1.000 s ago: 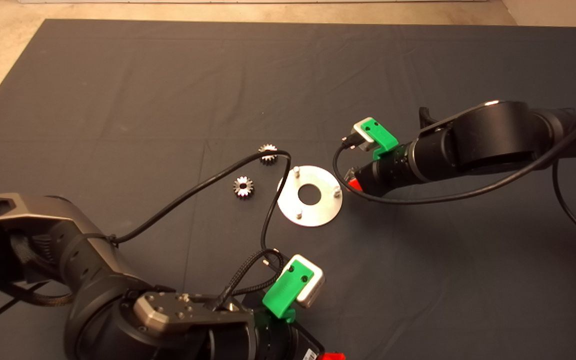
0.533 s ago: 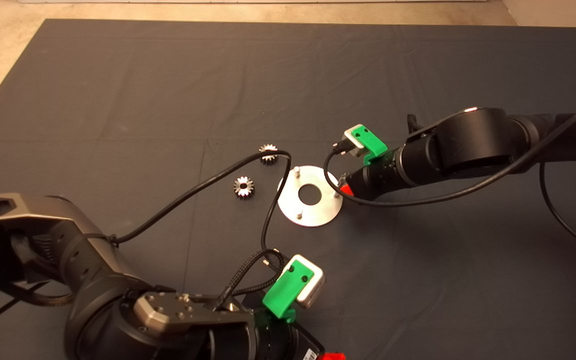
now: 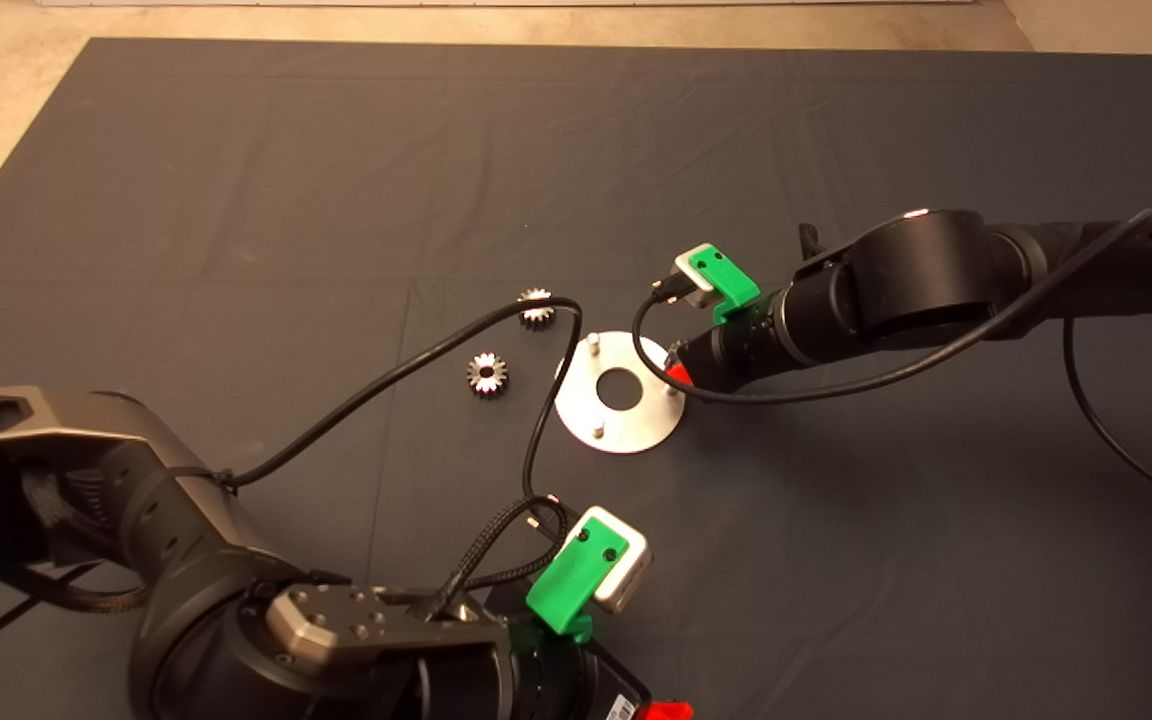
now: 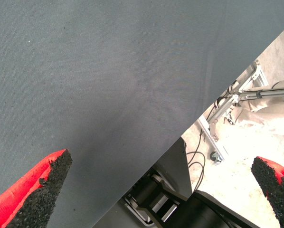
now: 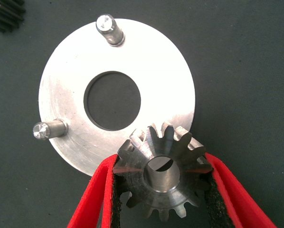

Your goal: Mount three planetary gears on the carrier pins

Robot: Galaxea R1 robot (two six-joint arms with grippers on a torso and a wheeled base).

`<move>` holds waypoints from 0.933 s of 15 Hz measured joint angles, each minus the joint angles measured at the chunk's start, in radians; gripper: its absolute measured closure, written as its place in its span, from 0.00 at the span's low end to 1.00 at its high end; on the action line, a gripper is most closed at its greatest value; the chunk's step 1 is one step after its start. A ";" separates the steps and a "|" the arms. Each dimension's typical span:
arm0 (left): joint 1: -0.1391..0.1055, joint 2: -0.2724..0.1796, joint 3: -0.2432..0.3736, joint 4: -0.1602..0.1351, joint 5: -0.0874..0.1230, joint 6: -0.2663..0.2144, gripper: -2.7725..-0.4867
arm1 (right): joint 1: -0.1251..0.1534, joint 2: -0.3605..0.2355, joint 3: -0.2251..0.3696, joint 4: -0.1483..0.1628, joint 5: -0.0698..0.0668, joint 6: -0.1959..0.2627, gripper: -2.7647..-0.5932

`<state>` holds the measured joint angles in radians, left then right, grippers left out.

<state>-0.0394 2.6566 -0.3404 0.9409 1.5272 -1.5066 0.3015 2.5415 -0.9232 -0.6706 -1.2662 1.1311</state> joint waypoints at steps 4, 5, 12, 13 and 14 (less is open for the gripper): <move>0.000 0.000 0.000 0.003 0.000 0.000 0.01 | -0.019 0.002 -0.010 0.000 0.003 0.000 0.84; 0.000 0.000 0.000 0.003 0.000 0.000 0.01 | -0.019 0.002 -0.011 0.000 0.002 0.000 0.84; 0.000 0.000 0.000 0.007 0.000 0.000 0.01 | -0.035 0.005 -0.036 -0.002 0.002 0.000 0.84; 0.000 0.000 0.000 0.007 0.000 0.000 0.01 | -0.035 0.005 -0.036 -0.003 0.003 -0.001 0.84; 0.000 0.000 0.000 0.008 0.000 0.000 0.01 | -0.035 0.005 -0.036 -0.005 0.003 -0.001 0.84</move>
<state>-0.0394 2.6565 -0.3404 0.9485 1.5272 -1.5068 0.2664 2.5468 -0.9587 -0.6753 -1.2632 1.1304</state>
